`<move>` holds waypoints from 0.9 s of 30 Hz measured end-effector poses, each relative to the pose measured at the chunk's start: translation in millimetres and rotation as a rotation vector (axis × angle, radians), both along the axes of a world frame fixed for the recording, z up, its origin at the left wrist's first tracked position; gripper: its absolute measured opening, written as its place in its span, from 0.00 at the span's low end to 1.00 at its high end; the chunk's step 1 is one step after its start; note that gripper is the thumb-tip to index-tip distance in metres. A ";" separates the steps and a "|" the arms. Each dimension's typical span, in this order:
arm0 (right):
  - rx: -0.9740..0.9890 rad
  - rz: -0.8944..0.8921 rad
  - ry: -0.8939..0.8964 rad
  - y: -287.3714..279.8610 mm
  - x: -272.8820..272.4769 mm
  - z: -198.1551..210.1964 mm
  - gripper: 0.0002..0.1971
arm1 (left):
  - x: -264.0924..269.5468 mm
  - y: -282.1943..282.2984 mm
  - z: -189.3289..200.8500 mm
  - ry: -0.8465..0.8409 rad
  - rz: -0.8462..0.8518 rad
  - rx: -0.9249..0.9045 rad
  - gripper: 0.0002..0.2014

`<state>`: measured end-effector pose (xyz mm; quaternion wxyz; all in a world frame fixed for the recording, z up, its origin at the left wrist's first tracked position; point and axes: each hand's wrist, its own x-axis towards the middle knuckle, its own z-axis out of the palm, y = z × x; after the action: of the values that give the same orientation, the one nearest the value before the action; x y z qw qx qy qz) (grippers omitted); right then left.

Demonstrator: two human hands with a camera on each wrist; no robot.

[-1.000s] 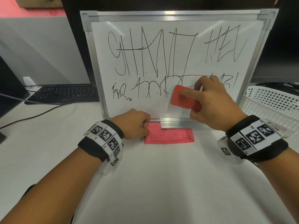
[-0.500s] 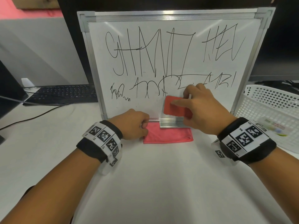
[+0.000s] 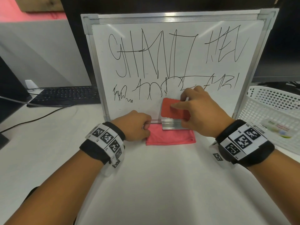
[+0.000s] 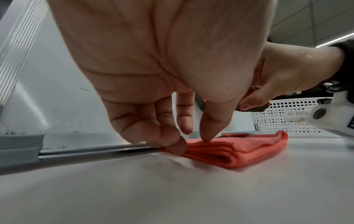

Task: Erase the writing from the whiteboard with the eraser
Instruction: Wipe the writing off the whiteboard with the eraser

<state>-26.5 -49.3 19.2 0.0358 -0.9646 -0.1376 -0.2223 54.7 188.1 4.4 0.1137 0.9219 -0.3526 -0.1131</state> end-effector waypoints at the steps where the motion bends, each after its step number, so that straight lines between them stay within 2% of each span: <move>1: 0.013 -0.004 -0.023 -0.2 0.3 0.0 0.25 | 0.5 0.3 -0.1 -0.001 0.004 0.000 0.06; 4: 0.054 -0.031 -0.128 -0.9 1.6 0.8 0.22 | 1.5 1.3 -0.7 -0.002 0.007 -0.001 0.06; 8: 0.009 -0.009 -0.060 1.6 0.1 -3.8 0.23 | 1.9 1.3 -0.4 -0.001 0.003 -0.001 0.06; 12: 0.067 -0.062 -0.171 1.6 1.5 1.6 0.21 | 1.1 1.6 -0.9 -0.005 -0.005 -0.003 0.07; 16: -0.012 -0.013 -0.026 3.3 -0.2 -3.9 0.22 | 0.7 0.4 -0.9 -0.003 -0.007 0.002 0.06; 21: 0.051 -0.054 -0.166 3.7 0.8 0.0 0.22 | 1.1 1.1 -1.1 -0.007 -0.004 0.010 0.06; 25: -0.020 0.003 -0.073 5.1 0.8 -6.0 0.22 | 0.0 -0.5 -0.4 -0.005 -0.008 0.004 0.06; 27: -0.017 -0.017 -0.084 7.5 2.1 -5.4 0.22 | 0.6 0.2 -0.7 -0.006 -0.006 0.006 0.06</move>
<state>-24.4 -41.9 13.9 0.0200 -0.9558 -0.1326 -0.2618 55.3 188.3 3.7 0.1097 0.9216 -0.3553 -0.1115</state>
